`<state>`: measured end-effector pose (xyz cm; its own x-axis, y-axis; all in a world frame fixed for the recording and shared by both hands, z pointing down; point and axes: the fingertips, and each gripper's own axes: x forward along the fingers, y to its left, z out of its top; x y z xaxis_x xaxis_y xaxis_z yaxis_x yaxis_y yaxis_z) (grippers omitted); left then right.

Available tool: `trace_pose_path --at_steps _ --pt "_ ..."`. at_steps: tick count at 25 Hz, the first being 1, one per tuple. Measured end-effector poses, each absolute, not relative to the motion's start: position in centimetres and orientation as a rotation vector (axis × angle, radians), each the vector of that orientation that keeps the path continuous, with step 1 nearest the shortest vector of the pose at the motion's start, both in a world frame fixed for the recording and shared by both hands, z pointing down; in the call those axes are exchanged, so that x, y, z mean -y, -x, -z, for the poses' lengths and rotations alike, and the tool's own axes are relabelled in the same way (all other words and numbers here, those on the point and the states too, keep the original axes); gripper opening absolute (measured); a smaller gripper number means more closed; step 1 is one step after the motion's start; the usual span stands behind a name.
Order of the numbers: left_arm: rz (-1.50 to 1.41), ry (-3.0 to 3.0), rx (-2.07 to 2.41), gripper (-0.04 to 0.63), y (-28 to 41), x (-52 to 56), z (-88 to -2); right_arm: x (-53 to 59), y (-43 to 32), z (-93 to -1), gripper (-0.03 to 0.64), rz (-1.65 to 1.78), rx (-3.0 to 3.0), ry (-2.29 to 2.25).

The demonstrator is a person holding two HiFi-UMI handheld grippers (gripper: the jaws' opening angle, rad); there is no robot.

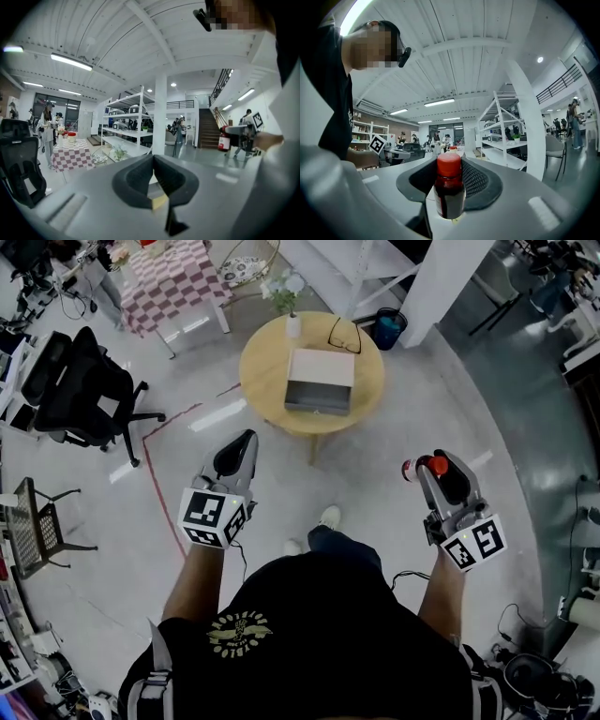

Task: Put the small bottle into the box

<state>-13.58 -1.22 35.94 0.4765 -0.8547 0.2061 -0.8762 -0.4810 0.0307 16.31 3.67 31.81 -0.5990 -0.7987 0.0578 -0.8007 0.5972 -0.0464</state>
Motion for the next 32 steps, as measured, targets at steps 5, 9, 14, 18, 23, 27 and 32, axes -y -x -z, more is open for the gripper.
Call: trace_pose_path --at_steps 5,9,14,18,23,27,32 --pt "-0.268 -2.592 1.513 0.0 10.9 5.1 -35.7 0.4 -18.5 -32.4 0.166 -0.133 2.783 -1.372" --pt "-0.288 -2.574 1.532 0.0 9.7 7.5 -35.7 3.4 -19.4 -32.2 0.166 -0.12 2.812 -1.333" --pt "-0.294 -2.563 1.595 0.0 8.1 9.5 -34.7 6.8 -20.6 -31.6 0.166 -0.108 2.874 -1.253" --pt "-0.262 -2.518 1.655 0.0 8.4 10.4 -35.0 8.8 -20.7 -31.4 0.166 -0.083 2.907 -1.19" --pt "-0.259 -2.445 1.69 0.0 8.7 10.6 -36.1 10.5 -21.0 -31.1 0.166 -0.075 2.931 -1.143" --pt "-0.264 -2.433 1.721 0.0 9.3 11.3 -35.8 12.0 -21.2 -31.2 0.166 -0.083 2.945 -1.149" --pt "-0.259 -2.418 1.705 0.0 10.4 12.7 -36.4 13.0 -19.7 -31.6 0.166 -0.115 2.952 -1.146"
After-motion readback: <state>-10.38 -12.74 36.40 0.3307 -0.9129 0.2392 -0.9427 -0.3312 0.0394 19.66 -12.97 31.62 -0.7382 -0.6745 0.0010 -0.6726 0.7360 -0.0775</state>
